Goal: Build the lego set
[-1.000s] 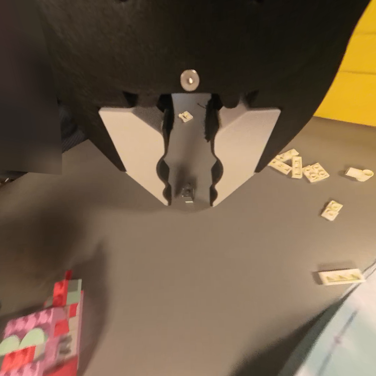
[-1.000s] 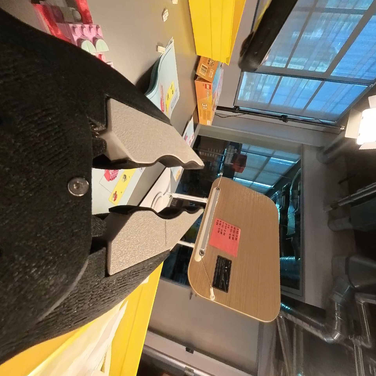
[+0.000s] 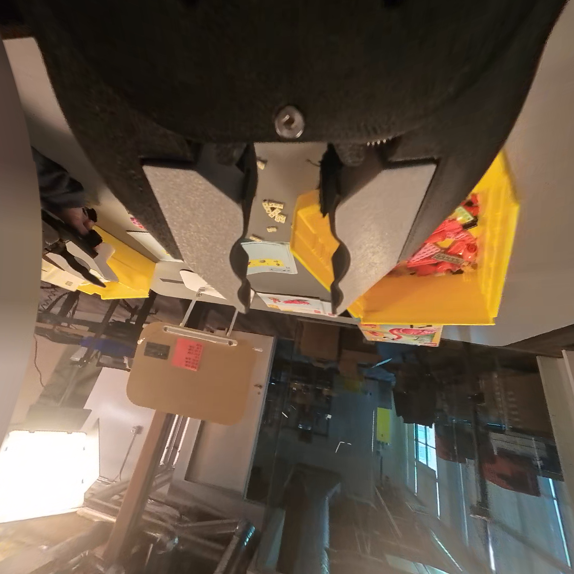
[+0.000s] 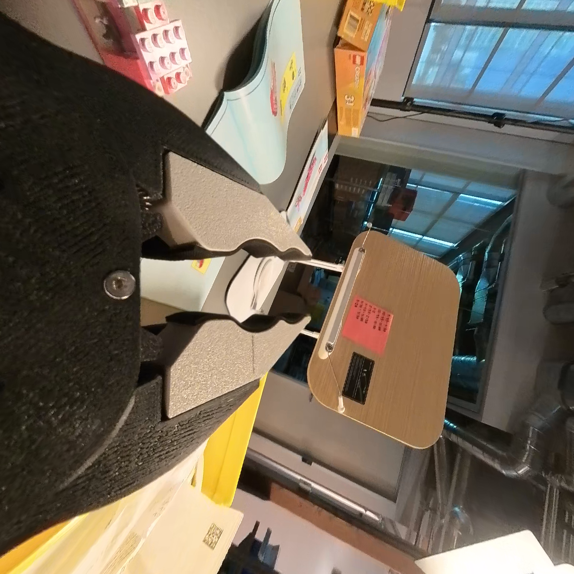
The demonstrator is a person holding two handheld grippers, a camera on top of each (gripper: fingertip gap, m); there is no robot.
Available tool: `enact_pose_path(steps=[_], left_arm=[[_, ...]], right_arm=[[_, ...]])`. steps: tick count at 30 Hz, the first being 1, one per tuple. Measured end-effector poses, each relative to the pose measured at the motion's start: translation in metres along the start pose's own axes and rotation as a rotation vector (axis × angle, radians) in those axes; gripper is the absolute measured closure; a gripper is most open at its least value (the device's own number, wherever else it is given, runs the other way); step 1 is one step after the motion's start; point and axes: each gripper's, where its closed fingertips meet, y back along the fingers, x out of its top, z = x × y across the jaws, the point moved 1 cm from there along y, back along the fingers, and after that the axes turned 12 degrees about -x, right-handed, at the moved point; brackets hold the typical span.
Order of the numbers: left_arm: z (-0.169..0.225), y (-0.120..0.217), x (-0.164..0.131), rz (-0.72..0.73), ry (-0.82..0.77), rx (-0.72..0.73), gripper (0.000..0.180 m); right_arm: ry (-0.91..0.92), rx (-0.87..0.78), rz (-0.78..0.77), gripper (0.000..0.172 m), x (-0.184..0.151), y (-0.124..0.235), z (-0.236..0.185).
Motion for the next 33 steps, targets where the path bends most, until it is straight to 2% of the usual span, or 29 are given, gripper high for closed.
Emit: enact_pose_path(steps=[10,16,19,22,25,28,29,30,33], left_arm=[[-0.031,0.067,0.013,0.074,-0.045,0.117,0.119],[-0.044,0.089,-0.005,0.061,-0.028,0.153,0.113],[-0.041,0.087,-0.021,0.044,-0.009,0.132,0.112],[-0.025,0.064,-0.041,0.014,-0.016,0.065,0.112],[-0.005,0.022,-0.059,-0.022,-0.044,-0.004,0.114],[0.027,-0.035,-0.069,-0.038,-0.104,-0.163,0.127],[0.037,-0.056,-0.071,-0.031,-0.13,-0.21,0.129],[0.046,-0.077,-0.072,-0.023,-0.168,-0.256,0.134],[0.07,-0.141,-0.072,0.021,-0.278,-0.373,0.153]], right_arm=[[0.037,-0.086,-0.031,0.141,-0.005,-0.004,0.01],[0.076,-0.112,-0.041,0.141,-0.008,-0.007,0.009],[0.058,-0.135,-0.038,0.141,-0.007,-0.008,0.014],[0.03,-0.154,-0.03,0.141,-0.006,-0.01,0.017],[0.022,-0.145,-0.013,0.144,-0.004,-0.014,0.012],[0.027,-0.134,0.003,0.152,-0.003,-0.017,0.005],[0.043,-0.156,-0.011,0.164,-0.005,-0.019,0.008],[0.067,-0.192,-0.044,0.169,-0.01,-0.021,0.013],[0.08,-0.217,-0.078,0.171,-0.016,-0.023,0.018]])
